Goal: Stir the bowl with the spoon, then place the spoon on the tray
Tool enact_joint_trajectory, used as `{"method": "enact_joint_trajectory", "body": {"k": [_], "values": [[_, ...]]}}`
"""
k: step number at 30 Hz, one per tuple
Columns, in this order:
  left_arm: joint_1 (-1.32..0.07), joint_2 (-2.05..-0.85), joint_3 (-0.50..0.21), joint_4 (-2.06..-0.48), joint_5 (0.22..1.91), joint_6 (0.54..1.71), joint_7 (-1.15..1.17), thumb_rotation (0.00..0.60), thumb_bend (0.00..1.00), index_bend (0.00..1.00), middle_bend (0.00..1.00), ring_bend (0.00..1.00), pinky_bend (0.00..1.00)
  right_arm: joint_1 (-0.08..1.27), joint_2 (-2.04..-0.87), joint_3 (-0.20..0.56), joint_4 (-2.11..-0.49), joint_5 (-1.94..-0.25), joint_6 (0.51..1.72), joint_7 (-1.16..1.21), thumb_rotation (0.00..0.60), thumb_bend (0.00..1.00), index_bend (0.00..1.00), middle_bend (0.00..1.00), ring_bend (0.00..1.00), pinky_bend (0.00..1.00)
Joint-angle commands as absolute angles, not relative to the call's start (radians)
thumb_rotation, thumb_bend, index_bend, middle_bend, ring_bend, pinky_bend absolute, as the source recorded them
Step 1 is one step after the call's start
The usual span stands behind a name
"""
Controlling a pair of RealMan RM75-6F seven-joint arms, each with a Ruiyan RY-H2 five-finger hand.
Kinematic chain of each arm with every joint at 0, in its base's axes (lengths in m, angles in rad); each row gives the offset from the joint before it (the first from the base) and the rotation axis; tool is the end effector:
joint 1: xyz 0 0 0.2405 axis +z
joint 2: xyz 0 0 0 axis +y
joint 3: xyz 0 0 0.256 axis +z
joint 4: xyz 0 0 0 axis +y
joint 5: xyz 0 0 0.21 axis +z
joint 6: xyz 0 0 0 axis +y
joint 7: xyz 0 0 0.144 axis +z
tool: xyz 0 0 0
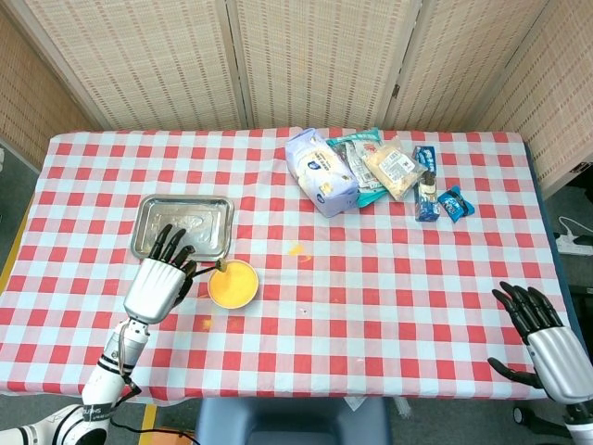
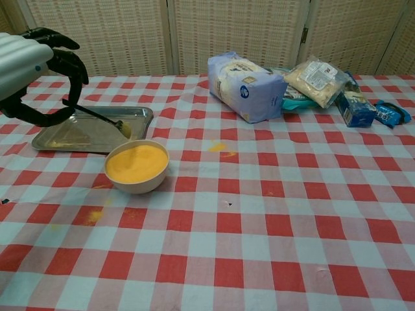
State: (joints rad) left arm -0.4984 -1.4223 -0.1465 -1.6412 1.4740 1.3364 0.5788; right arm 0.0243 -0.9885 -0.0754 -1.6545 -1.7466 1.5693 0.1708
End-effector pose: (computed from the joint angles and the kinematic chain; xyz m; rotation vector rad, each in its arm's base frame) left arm -0.1650 0.2873 0.0594 -1.6953 -0.4509 -1.0001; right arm -0.2946 -0.1330 0.1762 1.5514 -0.9727 1.0148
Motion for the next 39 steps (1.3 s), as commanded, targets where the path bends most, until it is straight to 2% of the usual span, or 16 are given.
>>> {"method": "enact_joint_trajectory", "body": {"k": [1,5,17,25,26,28,31,32,33,37,39], "values": [[-0.499,-1.401,-0.191,-1.589,1.419,1.330,0.493,0.600,0.80,0.78,0.33,0.08,0.00,0.025,-0.990,-0.076,-1.656,-1.749,1.568,0.165,0.600,0.06,0.00,0.00,0.00,0.00],[-0.522,-1.439,-0.223,-1.446,1.385,1.307,0.412,0.600,0.80,0.78,0.34,0.08,0.00,0.026,-0.996,-0.075,-1.662,-1.747,1.563,0.152,0.600,0.06,0.00,0.00,0.00,0.00],[-0.607,-1.619,-0.243,-1.034,1.324,1.168,0.158,0.600,0.79,0.78,0.36,0.10,0.00,0.035,-1.007,-0.061,-1.666,-1.703,1.528,0.127,0.600,0.06,0.00,0.00,0.00,0.00],[-0.628,-1.714,-0.240,-0.856,1.339,1.152,-0.072,0.600,0.73,0.77,0.42,0.15,0.00,0.042,-1.011,-0.056,-1.668,-1.683,1.507,0.119,0.600,0.06,0.00,0.00,0.00,0.00],[-0.630,-1.720,-0.236,-0.843,1.340,1.144,-0.097,0.600,0.70,0.73,0.41,0.15,0.00,0.042,-1.011,-0.056,-1.668,-1.684,1.507,0.118,0.600,0.06,0.00,0.00,0.00,0.00],[-0.633,-1.723,-0.229,-0.837,1.342,1.124,-0.128,0.600,0.63,0.55,0.40,0.15,0.00,0.041,-1.012,-0.056,-1.669,-1.685,1.509,0.117,0.600,0.06,0.00,0.00,0.00,0.00],[-0.638,-1.719,-0.211,-0.840,1.356,1.102,-0.160,0.600,0.53,0.12,0.34,0.12,0.00,0.041,-1.013,-0.057,-1.670,-1.689,1.508,0.114,0.600,0.06,0.00,0.00,0.00,0.00],[-0.640,-1.719,-0.209,-0.847,1.356,1.097,-0.162,0.600,0.51,0.06,0.32,0.11,0.00,0.041,-1.013,-0.058,-1.670,-1.691,1.508,0.112,0.600,0.06,0.00,0.00,0.00,0.00],[-0.642,-1.719,-0.210,-0.852,1.355,1.097,-0.163,0.600,0.49,0.01,0.30,0.10,0.00,0.041,-1.013,-0.059,-1.671,-1.694,1.509,0.111,0.600,0.06,0.00,0.00,0.00,0.00],[-0.650,-1.716,-0.228,-0.868,1.337,1.092,-0.150,0.600,0.45,0.00,0.22,0.04,0.00,0.039,-1.013,-0.063,-1.672,-1.702,1.516,0.109,0.600,0.06,0.00,0.00,0.00,0.00],[-0.657,-1.682,-0.214,-0.903,1.356,1.070,-0.181,0.600,0.45,0.00,0.13,0.01,0.00,0.036,-1.011,-0.064,-1.671,-1.707,1.522,0.112,0.600,0.06,0.00,0.00,0.00,0.00]]}}
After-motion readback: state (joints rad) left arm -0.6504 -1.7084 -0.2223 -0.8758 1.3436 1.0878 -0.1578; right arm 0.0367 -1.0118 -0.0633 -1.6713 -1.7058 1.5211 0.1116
